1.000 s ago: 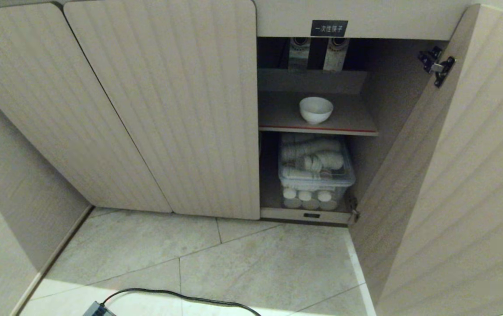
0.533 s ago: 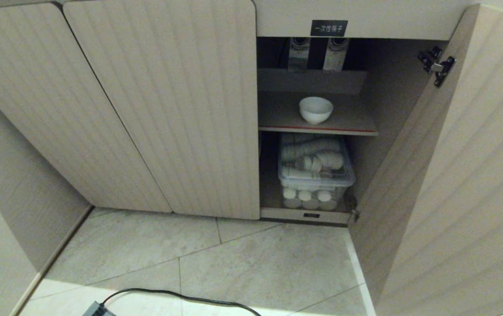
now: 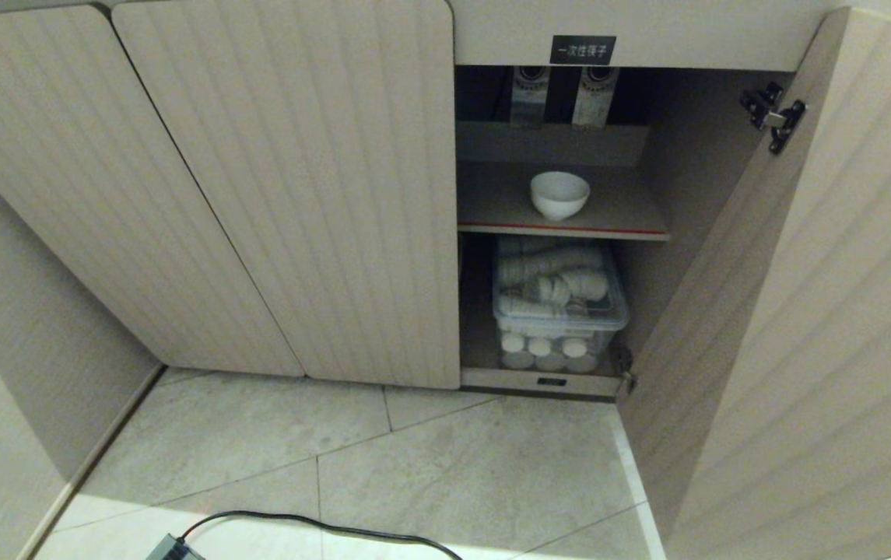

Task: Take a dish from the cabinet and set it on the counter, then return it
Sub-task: Close the cabinet door

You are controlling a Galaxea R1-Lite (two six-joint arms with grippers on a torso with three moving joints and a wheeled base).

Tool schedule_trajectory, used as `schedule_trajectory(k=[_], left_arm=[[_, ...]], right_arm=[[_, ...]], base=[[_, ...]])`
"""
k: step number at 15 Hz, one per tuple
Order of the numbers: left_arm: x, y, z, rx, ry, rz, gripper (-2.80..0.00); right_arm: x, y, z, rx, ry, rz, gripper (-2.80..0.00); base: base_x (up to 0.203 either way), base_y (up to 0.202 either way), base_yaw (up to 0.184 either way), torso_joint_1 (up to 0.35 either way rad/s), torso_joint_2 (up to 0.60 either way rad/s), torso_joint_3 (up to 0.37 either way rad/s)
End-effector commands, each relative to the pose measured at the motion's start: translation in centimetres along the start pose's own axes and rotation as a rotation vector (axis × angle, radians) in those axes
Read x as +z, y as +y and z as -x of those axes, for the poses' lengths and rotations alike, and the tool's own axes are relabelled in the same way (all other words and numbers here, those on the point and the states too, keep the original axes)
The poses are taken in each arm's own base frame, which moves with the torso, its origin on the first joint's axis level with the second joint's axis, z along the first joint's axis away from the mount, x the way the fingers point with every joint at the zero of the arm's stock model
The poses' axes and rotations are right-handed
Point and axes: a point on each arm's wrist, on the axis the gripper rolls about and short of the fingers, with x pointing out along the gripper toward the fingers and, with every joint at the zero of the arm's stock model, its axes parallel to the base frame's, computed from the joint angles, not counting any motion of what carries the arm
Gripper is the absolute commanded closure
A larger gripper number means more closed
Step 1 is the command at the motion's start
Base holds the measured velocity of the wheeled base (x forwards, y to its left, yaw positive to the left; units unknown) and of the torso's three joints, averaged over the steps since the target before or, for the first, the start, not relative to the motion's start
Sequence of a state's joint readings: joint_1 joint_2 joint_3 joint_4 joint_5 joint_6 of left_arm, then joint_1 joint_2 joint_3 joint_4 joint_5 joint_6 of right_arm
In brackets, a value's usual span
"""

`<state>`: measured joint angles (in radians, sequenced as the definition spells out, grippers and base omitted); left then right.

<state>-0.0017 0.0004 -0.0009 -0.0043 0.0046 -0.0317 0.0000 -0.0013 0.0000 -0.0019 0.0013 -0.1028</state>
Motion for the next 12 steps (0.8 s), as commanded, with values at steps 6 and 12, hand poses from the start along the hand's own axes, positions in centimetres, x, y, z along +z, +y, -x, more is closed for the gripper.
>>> schedule_trajectory(k=[6,12], left_arm=[[0.0,0.0,0.0,0.000,0.000,0.001,0.00],[0.0,0.0,0.0,0.000,-0.001,0.001,0.00]], right_arm=[[0.1,0.0,0.0,-0.002,-0.005,0.028,0.00],[3.3,0.0,0.5,0.090,-0.338,0.129,0.00]], base=[[0.000,0.000,0.000,0.000,0.00,0.000],[0.000,0.000,0.000,0.000,0.00,0.000]])
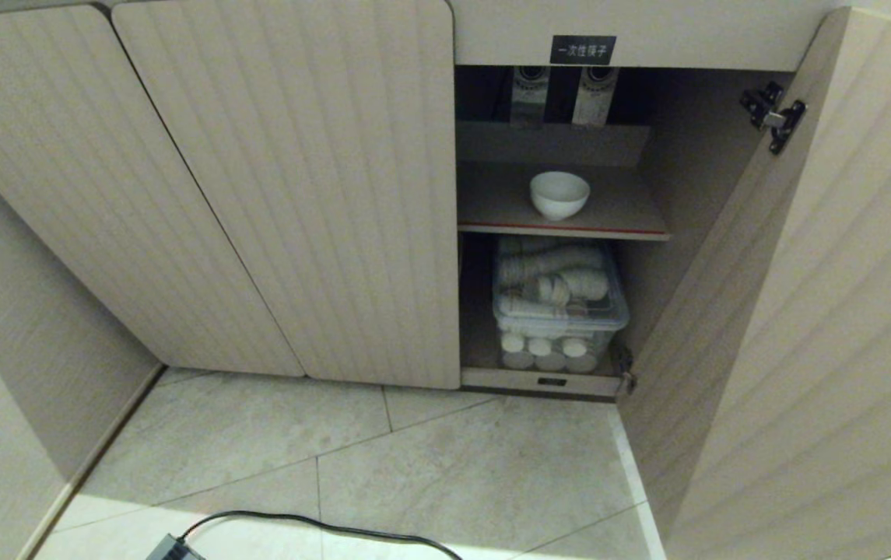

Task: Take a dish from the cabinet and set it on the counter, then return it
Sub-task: Close the cabinet door

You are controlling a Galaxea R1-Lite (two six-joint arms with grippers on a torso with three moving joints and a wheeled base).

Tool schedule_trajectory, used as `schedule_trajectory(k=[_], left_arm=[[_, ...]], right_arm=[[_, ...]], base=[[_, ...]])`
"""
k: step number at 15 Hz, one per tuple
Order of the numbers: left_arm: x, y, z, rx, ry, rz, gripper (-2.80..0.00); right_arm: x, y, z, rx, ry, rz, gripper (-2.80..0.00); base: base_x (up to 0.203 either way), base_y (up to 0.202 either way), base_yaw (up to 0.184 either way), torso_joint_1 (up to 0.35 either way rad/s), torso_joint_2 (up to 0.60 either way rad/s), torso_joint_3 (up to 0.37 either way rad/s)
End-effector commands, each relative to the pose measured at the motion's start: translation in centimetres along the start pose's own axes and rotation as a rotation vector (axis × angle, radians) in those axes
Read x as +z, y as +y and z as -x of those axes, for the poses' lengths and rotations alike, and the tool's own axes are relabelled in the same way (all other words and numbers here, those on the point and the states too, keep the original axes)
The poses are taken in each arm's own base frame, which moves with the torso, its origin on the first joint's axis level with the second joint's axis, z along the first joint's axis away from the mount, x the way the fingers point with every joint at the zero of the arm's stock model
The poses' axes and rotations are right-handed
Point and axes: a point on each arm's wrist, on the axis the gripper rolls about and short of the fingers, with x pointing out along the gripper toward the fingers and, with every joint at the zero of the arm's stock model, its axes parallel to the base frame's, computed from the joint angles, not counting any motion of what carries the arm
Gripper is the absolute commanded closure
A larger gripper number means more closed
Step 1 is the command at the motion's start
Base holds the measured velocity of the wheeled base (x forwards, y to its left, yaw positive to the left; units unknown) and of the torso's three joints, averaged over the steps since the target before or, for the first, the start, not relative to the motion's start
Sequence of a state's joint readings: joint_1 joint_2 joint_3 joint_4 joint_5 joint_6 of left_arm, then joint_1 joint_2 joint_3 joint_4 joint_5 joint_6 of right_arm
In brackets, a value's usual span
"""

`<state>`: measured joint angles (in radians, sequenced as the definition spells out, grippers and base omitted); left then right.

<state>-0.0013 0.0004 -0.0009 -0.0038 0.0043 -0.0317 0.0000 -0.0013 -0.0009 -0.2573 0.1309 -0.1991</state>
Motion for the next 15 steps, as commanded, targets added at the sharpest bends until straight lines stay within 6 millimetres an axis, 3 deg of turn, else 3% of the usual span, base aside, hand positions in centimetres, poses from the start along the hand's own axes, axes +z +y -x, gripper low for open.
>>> schedule_trajectory(k=[1,7,13,15], left_arm=[[0.0,0.0,0.0,0.000,-0.001,0.001,0.00],[0.0,0.0,0.0,0.000,0.000,0.001,0.00],[0.0,0.0,0.0,0.000,-0.001,0.001,0.00],[0.0,0.0,0.0,0.000,-0.002,0.002,0.00]], right_arm=[[0.9,-0.1,0.0,-0.005,-0.090,0.025,0.00],[2.9,-0.9,0.5,-0.207,-0.266,0.023,0.00],[4.4,-1.9,1.5,-0.615,-0.376,-0.082,0.00],[4.7,-2.1,1.7,-0.676,-0.408,-0.106,0.00]], base=[[0.000,0.000,0.000,0.000,0.00,0.000],[0.000,0.000,0.000,0.000,0.00,0.000],[0.000,0.000,0.000,0.000,0.00,0.000],[0.000,0.000,0.000,0.000,0.00,0.000]])
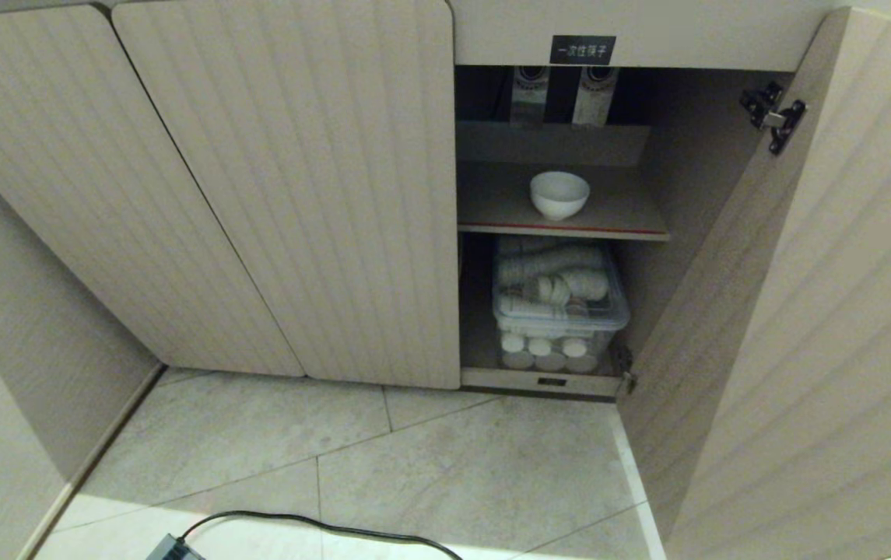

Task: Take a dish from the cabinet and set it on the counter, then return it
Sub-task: Close the cabinet door

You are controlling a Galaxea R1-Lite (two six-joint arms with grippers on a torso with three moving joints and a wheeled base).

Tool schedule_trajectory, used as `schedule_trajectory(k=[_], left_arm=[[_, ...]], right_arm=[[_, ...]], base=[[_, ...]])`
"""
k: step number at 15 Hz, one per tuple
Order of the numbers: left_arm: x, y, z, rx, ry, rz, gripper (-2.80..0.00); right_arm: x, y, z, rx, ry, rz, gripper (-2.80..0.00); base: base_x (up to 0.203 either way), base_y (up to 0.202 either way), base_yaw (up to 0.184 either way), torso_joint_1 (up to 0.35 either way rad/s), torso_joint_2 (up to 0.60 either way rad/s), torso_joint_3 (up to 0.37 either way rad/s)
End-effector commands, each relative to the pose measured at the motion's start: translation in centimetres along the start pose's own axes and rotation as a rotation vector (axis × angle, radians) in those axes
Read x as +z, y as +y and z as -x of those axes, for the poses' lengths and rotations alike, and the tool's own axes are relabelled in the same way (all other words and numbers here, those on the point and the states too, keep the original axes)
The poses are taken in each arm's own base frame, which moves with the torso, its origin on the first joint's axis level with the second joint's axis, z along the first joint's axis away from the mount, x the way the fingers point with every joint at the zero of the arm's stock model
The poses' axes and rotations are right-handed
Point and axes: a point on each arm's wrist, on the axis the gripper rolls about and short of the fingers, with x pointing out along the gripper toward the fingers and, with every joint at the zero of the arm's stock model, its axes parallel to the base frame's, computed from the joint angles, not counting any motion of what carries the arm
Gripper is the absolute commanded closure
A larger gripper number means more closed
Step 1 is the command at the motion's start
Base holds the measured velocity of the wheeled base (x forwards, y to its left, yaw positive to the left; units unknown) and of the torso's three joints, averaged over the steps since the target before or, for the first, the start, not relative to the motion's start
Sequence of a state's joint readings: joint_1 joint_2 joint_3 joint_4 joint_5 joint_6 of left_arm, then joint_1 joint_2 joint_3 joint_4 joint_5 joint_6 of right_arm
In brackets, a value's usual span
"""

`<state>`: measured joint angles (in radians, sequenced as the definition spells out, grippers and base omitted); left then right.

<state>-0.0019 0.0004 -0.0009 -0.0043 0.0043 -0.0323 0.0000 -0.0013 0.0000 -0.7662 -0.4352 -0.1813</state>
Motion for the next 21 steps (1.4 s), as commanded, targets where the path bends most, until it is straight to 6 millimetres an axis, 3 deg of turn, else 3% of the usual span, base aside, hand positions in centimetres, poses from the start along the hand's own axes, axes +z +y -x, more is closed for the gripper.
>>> schedule_trajectory(k=[1,6,12,21], left_arm=[[0.0,0.0,0.0,0.001,-0.001,0.000,0.00],[0.0,0.0,0.0,0.001,-0.001,0.001,0.00],[0.0,0.0,0.0,0.001,-0.001,0.001,0.00],[0.0,0.0,0.0,0.001,-0.001,0.001,0.00]], right_arm=[[0.4,-0.1,0.0,-0.041,-0.027,-0.016,0.00],[0.3,-0.1,-0.1,-0.039,-0.015,-0.009,0.00],[0.3,0.8,-2.0,-0.039,0.030,0.019,0.00],[0.4,1.3,-3.1,-0.052,0.043,0.044,0.00]], base=[[0.000,0.000,0.000,0.000,0.00,0.000],[0.000,0.000,0.000,0.000,0.00,0.000],[0.000,0.000,0.000,0.000,0.00,0.000],[0.000,0.000,0.000,0.000,0.00,0.000]])
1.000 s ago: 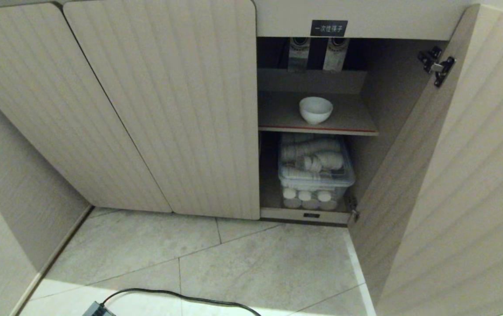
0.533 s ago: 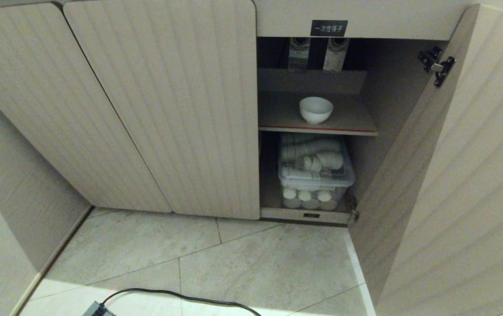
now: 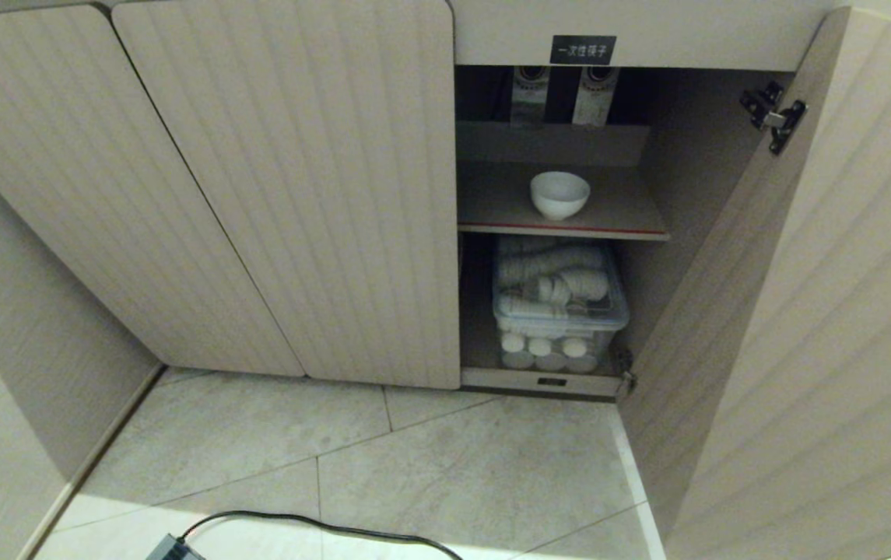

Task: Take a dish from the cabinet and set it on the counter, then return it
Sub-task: Close the cabinet door

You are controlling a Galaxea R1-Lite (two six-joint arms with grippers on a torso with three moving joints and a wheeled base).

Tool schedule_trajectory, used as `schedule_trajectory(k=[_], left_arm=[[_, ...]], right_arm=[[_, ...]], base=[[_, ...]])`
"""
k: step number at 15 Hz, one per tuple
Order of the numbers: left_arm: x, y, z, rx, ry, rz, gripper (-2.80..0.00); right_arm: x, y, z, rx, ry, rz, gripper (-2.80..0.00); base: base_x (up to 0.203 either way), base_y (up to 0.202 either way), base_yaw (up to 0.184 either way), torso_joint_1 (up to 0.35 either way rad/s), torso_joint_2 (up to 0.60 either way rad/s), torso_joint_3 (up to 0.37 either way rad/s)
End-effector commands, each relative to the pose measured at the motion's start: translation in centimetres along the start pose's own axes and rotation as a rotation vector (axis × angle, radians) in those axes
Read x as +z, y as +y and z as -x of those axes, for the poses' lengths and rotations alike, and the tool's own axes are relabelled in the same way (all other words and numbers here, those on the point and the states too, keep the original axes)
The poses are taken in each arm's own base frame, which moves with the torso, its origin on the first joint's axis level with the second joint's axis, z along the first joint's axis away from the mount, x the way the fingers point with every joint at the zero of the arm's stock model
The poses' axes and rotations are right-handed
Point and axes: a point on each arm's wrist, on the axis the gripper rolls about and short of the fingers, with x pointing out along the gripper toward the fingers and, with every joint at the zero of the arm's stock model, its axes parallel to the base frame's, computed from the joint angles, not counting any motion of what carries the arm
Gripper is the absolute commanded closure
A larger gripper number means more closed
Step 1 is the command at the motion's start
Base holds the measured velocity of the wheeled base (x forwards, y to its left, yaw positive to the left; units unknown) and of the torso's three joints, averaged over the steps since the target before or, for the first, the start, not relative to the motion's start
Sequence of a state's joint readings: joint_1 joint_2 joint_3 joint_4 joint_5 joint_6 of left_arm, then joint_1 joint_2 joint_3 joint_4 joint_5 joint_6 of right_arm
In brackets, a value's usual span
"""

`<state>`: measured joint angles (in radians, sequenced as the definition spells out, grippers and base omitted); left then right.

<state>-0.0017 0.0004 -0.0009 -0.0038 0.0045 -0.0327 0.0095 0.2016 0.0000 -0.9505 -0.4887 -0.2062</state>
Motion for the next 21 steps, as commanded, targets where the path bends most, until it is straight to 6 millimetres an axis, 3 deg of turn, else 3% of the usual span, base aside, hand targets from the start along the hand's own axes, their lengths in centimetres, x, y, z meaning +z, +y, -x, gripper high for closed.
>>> schedule_trajectory(k=[1,14,19,21], left_arm=[[0.0,0.0,0.0,0.000,-0.002,0.001,0.00],[0.0,0.0,0.0,0.000,-0.002,0.001,0.00],[0.0,0.0,0.0,0.000,-0.002,0.000,0.00],[0.0,0.0,0.0,0.000,-0.002,0.001,0.00]], right_arm=[[-0.1,0.5,-0.6,-0.031,0.013,0.030,0.00],[1.8,1.6,-3.0,-0.109,0.083,0.103,0.00],[0.4,1.8,-3.3,-0.090,0.210,0.161,0.00],[-0.9,1.8,-3.0,-0.072,0.347,0.208,0.00]], base=[[0.000,0.000,0.000,0.000,0.00,0.000],[0.000,0.000,0.000,0.000,0.00,0.000],[0.000,0.000,0.000,0.000,0.00,0.000],[0.000,0.000,0.000,0.000,0.00,0.000]])
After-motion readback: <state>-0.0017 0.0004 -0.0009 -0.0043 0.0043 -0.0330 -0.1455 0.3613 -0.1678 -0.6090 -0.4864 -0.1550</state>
